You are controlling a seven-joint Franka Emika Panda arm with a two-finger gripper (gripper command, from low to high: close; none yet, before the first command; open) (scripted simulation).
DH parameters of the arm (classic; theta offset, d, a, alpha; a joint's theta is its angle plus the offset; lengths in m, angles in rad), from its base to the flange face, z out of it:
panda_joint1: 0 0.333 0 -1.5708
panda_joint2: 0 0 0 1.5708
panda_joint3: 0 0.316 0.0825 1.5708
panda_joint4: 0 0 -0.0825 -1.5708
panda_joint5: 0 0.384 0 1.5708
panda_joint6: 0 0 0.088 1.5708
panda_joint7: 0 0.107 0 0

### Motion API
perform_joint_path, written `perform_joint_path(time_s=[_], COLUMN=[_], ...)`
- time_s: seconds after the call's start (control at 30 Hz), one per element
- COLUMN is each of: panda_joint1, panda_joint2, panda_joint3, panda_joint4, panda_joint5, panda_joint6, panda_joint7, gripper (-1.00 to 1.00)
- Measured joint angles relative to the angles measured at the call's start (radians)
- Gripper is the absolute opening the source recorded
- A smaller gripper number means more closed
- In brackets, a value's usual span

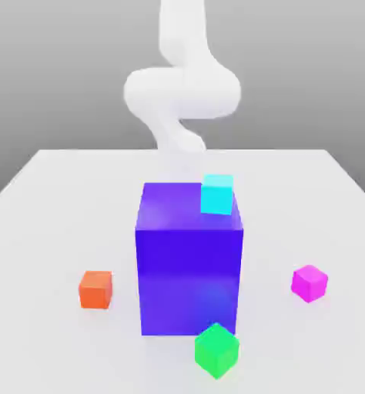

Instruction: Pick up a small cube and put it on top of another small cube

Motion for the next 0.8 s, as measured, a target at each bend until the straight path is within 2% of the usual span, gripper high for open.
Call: perform_joint_path(time_s=[0.33,0.47,0.5,0.7,0.8], panda_joint1=[0.032,0.037,0.038,0.038,0.034], panda_joint2=[0.047,0.118,0.139,0.149,0.112], panda_joint3=[0.106,0.124,0.128,0.131,0.128], panda_joint4=[-0.378,-0.478,-0.500,-0.511,-0.473], panda_joint5=[0.081,0.097,0.100,0.110,0.106], panda_joint6=[-0.195,-0.068,-0.027,-0.007,-0.081], panda_joint7=[0.195,0.208,0.209,0.203,0.203], gripper=[0.00,0.00,-1.00,-1.00,-1.00])
